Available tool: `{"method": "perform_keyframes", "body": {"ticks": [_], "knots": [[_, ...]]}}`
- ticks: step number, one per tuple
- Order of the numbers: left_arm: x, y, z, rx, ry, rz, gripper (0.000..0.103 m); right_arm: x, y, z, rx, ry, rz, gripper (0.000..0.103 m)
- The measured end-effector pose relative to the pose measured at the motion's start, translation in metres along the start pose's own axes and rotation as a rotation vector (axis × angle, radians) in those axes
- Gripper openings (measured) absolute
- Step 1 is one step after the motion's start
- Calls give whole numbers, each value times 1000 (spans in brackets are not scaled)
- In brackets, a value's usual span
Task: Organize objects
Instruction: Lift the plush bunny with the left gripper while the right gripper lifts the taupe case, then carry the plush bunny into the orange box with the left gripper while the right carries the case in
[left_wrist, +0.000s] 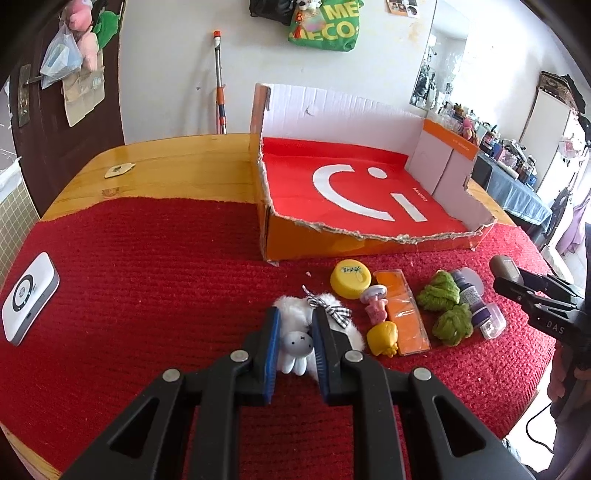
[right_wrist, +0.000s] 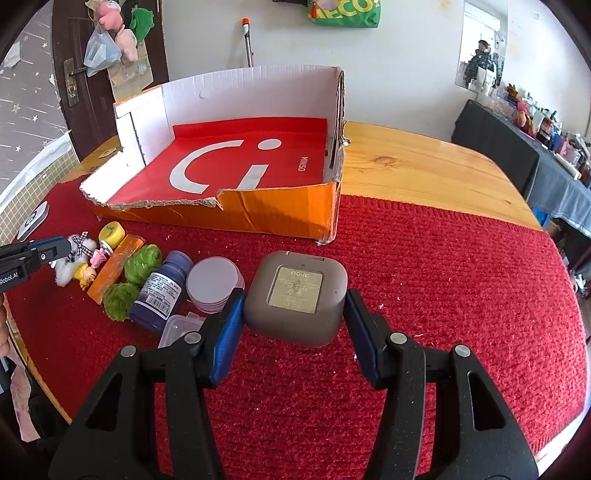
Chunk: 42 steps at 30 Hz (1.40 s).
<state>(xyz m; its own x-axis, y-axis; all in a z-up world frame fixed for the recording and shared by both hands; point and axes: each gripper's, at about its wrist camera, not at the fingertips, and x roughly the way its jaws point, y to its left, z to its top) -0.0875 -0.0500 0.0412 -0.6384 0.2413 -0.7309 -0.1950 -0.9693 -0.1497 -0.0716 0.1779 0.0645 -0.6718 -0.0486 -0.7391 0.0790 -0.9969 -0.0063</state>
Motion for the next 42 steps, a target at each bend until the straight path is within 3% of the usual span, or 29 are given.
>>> {"method": "perform_keyframes", "body": {"ticks": [18,24,29,33,42], "knots": [[-33,-9,19,12,-78,-55,18,-16,2,8,-8,-51,25,52],[-50,-18,43,23,-141,-73,18,-40,14,31,-64,-137,52,52],[-55,-29,72,41,-188,-98,18,-39,19,59,-91,-151,81,52],[-39,-32,92,43,-178,-98,18,-19,15,80,-95,-104,103,52],[37,-21,111,26,13,-104,18,49,4,108,-127,115,123,52]]}}
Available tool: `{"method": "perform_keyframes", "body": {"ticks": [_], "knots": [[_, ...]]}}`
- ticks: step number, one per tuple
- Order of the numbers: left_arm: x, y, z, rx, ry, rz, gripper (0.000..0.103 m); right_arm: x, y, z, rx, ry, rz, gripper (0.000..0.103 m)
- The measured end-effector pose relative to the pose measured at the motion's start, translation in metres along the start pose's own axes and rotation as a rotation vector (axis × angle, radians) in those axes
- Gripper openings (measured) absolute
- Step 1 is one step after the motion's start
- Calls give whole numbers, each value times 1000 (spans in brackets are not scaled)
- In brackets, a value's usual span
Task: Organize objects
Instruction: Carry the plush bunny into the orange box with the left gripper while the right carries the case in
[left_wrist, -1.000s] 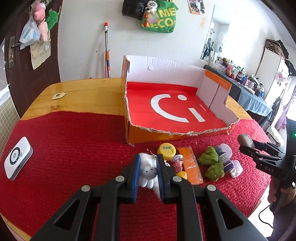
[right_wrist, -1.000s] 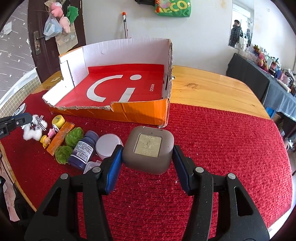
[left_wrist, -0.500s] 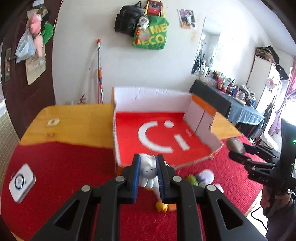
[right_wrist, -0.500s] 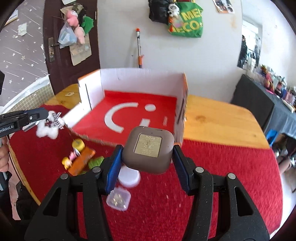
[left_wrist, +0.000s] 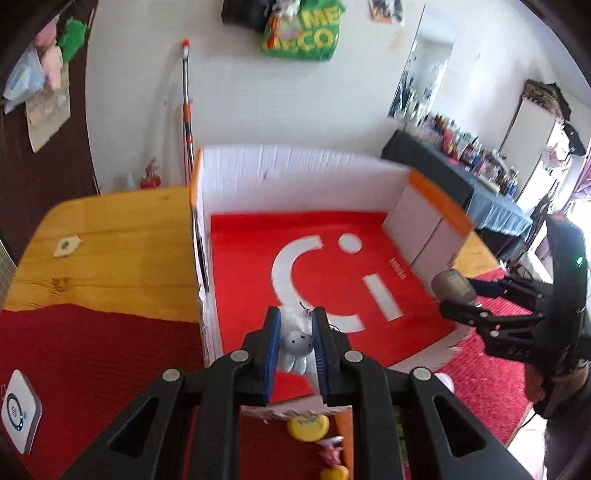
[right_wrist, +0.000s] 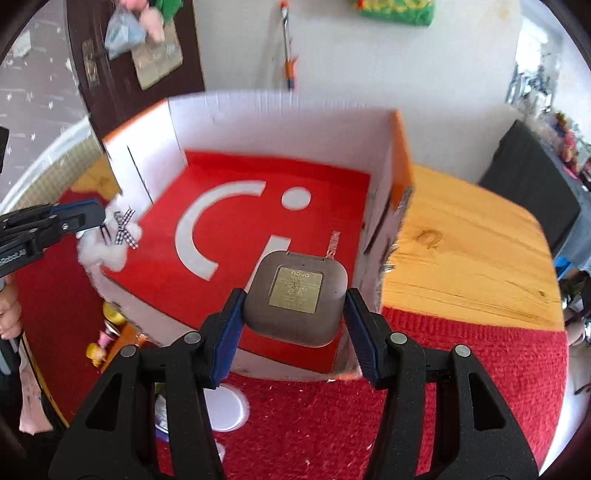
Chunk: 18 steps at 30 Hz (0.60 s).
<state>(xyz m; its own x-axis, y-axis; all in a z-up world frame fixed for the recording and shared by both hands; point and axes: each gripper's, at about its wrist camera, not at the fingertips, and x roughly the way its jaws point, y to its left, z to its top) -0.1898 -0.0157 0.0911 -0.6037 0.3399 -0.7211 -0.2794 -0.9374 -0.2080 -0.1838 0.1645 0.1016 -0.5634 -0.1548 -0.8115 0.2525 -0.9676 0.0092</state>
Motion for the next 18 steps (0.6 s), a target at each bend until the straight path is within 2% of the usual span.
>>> {"method": "perform_keyframes", "body": {"ticks": [6,18], "knots": [[28,8,-5,32,84,2,18,27,0,5,-62,118,31,52],[47,-1,-9,235,171,84,18,46,15,5,-193,228,4,52]]}}
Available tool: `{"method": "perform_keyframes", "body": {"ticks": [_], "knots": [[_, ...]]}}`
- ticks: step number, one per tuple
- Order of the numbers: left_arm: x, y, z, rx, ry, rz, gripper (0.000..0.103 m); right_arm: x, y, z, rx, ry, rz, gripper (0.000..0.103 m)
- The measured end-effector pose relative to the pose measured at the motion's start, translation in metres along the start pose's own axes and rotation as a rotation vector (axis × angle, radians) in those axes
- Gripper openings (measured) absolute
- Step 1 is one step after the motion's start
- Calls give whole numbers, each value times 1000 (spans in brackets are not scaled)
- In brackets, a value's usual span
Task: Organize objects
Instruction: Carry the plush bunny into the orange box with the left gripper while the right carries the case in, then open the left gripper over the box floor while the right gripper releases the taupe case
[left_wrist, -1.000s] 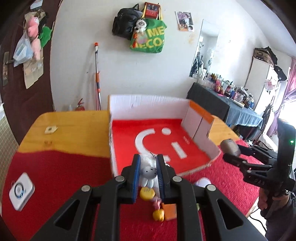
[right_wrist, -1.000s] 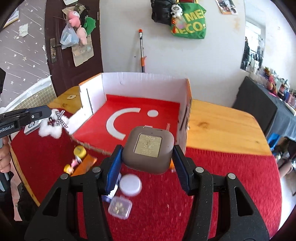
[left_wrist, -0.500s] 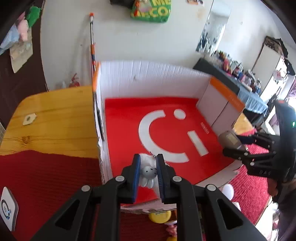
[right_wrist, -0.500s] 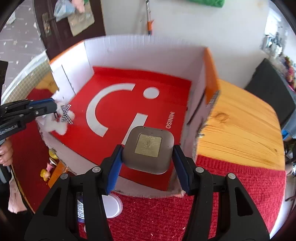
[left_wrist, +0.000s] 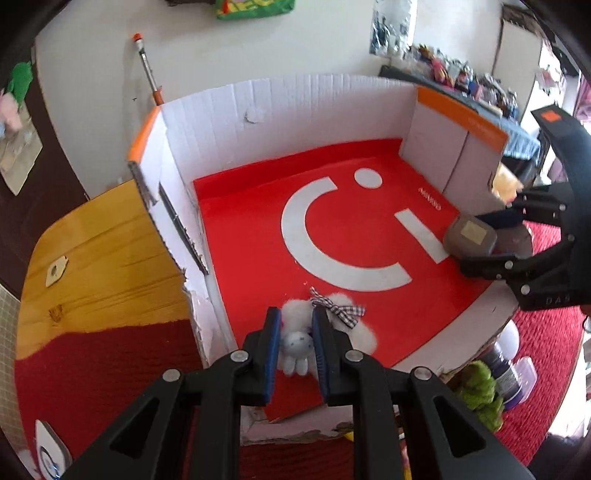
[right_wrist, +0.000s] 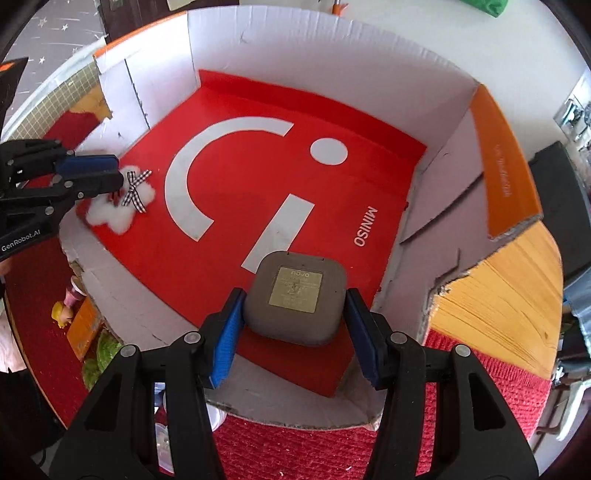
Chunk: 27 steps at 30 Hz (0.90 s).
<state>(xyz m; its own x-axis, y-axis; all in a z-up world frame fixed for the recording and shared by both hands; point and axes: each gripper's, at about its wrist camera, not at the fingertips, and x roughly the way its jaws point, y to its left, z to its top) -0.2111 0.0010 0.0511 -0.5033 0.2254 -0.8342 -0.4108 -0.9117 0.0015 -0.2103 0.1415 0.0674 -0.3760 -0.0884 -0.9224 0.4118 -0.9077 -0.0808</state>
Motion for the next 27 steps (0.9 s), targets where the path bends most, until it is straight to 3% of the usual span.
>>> {"method": "perform_keyframes", "body": {"ticks": [10,27], "knots": [[1,-3,0,100,13,13,19,-1,-2,-8,-1,4,12,53],[0,-3,0,119,7,33,27,-8,-3,-24,-22,5,-10,57]]}}
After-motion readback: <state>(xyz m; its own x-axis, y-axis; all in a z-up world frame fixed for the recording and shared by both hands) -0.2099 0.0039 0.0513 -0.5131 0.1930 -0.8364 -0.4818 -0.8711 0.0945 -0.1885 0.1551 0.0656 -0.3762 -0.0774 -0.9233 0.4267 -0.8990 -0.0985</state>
